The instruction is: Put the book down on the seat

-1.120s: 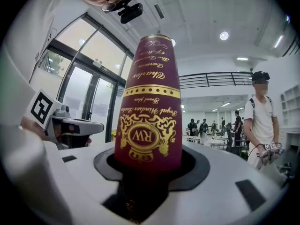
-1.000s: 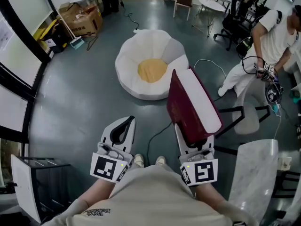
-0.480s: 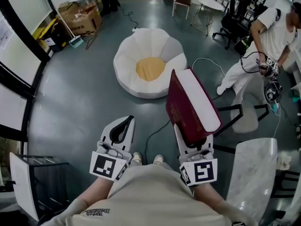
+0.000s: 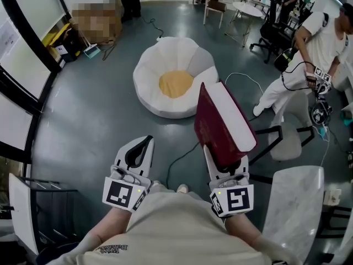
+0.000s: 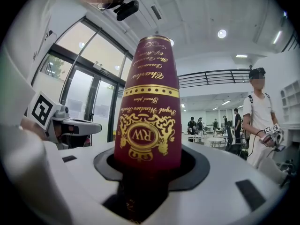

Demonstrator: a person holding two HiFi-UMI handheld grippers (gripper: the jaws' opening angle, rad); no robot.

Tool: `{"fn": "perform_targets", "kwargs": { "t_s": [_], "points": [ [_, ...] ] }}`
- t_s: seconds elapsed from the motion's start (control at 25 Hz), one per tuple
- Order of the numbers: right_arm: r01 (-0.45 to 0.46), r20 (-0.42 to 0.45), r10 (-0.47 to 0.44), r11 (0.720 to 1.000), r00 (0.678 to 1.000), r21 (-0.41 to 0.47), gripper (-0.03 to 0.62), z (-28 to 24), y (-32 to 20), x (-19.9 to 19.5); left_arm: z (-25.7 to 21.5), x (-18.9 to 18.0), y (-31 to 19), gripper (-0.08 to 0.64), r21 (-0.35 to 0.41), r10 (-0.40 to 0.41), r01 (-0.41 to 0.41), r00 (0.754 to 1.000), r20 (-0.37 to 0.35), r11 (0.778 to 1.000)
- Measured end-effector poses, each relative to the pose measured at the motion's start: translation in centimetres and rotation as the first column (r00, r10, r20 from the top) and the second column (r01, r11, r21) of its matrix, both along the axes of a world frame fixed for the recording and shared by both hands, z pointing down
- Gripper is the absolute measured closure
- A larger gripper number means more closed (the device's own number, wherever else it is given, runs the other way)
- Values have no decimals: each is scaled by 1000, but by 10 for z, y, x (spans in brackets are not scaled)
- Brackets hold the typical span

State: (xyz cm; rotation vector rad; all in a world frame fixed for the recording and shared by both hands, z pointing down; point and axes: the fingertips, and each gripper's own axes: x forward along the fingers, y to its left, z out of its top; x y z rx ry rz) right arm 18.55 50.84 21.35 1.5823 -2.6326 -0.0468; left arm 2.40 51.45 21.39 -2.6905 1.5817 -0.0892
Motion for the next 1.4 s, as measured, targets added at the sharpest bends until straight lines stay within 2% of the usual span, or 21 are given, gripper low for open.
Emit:
{"fn": "perform_targets", "kwargs": {
  "t_s": [0.24, 0.44, 0.76, 1.04, 1.4],
  "points": [
    [7, 3, -7, 1000, 1000, -9, 375, 5, 4, 15, 2, 12, 5, 555, -7, -28, 27, 999, -27, 1000],
    [-1, 12, 1, 1000, 1000, -11, 376, 10, -3, 24, 7, 25, -4, 555, 3, 2, -2, 1000, -14, 1000],
    [12, 6, -11, 1000, 1000, -8, 376, 29, -27, 11, 20, 17, -33, 555, 23, 7, -7, 1000, -13, 1000],
    [12, -2, -12, 1000, 1000, -18, 376, 44, -82, -18, 41, -11, -86, 556, 0, 10, -10, 1000, -29, 1000],
    [-8, -5, 7, 998, 1000, -66, 376, 43, -188, -48, 44, -47, -200, 555, -36, 16, -17, 999, -44, 999]
  ]
}}
